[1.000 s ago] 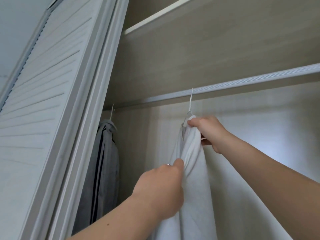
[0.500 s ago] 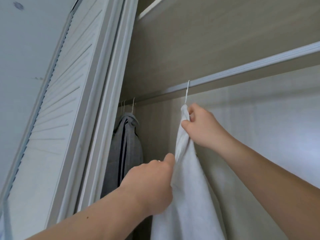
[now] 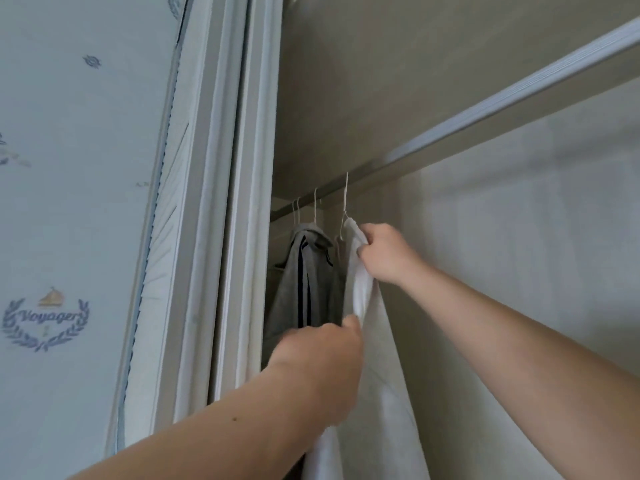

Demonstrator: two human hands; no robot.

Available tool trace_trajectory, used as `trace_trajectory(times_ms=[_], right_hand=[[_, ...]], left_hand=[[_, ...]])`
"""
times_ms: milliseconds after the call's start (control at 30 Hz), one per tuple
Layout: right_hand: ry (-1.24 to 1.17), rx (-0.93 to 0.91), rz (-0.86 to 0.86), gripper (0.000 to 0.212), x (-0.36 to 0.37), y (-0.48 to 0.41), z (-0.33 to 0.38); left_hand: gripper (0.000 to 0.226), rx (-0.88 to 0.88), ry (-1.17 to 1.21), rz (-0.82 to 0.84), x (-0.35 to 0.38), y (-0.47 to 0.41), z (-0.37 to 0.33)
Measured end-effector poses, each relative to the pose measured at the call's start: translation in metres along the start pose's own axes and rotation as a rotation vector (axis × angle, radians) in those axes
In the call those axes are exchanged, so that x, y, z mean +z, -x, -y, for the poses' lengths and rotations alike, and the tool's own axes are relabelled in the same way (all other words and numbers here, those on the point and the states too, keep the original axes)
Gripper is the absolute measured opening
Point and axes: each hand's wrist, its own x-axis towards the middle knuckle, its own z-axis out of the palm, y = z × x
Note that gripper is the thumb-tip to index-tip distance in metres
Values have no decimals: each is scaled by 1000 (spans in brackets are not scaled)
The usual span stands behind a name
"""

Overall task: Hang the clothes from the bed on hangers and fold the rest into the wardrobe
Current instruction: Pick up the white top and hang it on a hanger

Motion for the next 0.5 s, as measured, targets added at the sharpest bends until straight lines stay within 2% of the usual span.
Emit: trace_trajectory(times_ms=[133,333,500], right_hand=[[-79,35,31,35,30,-18,-3],[-214,40,54,43,56,-23,-16],[-310,33,88,50,48,-3,-22]], left_hand=[[52,-40,-123,30,-1,-6,1],[49,-89,-198,121,1,-2,7],[76,-46,-257,94,4,9,3]])
